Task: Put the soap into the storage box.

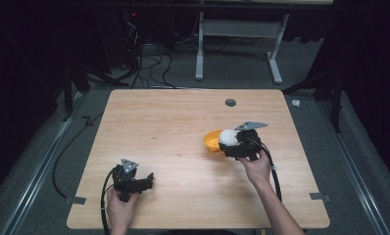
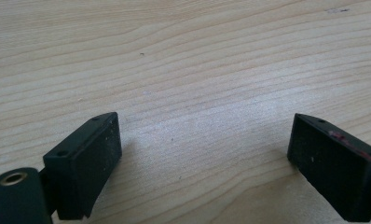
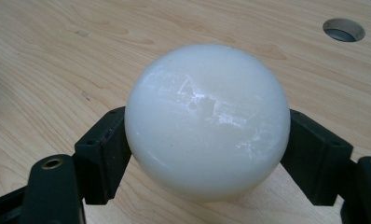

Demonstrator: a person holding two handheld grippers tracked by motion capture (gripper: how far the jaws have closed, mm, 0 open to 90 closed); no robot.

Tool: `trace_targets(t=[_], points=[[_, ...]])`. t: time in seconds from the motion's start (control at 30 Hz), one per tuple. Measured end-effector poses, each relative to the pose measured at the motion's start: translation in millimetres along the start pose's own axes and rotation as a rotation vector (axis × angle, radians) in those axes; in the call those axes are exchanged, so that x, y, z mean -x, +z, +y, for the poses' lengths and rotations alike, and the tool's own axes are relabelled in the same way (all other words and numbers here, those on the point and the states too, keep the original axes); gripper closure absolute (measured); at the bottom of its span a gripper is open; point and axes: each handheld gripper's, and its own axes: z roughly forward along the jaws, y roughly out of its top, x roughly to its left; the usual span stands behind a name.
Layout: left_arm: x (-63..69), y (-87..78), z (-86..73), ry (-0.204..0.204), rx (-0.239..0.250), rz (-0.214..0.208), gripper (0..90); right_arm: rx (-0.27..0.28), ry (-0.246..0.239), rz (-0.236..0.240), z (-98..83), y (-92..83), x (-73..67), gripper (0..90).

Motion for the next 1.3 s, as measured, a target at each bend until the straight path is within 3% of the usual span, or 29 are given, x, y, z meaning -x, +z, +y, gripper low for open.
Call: trace_targets(t=[0.9,1.3], points=[[0.0,0.0,0.0,0.000,0.000,0.000,10.0,-0.042,0.031,-0.028,5.4,37.9,2.6,23.7],[-0.1,-0.2,-0.1,0.001,0.000,-0.001,10.0,-0.066,0.012,-0.036,14.8,49.9,-0.2,23.6]])
